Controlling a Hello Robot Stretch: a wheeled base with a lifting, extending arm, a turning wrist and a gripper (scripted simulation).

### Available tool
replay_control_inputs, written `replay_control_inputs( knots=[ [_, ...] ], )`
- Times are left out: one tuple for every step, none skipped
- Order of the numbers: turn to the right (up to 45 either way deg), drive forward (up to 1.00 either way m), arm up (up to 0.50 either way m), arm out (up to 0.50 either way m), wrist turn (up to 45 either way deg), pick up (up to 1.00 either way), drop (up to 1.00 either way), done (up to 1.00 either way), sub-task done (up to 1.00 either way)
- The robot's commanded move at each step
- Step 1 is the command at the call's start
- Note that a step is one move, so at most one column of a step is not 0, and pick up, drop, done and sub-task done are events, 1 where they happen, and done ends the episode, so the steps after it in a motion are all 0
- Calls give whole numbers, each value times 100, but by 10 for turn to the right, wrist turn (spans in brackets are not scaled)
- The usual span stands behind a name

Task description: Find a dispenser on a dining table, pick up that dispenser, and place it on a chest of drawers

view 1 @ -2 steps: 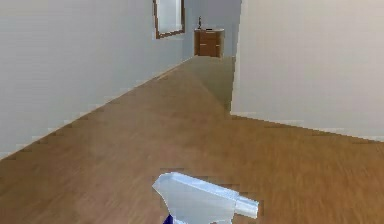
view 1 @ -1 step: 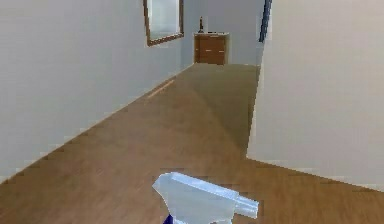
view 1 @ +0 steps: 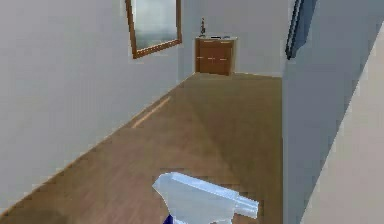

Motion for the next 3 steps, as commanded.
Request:
replay_control_inputs(
  knots=[
    [0,60,0,0,0,0,0,0,0],
    [60,0,0,0,0,0,0,0,0],
    [0,100,0,0,0,0,0,0,0]
  ],
)
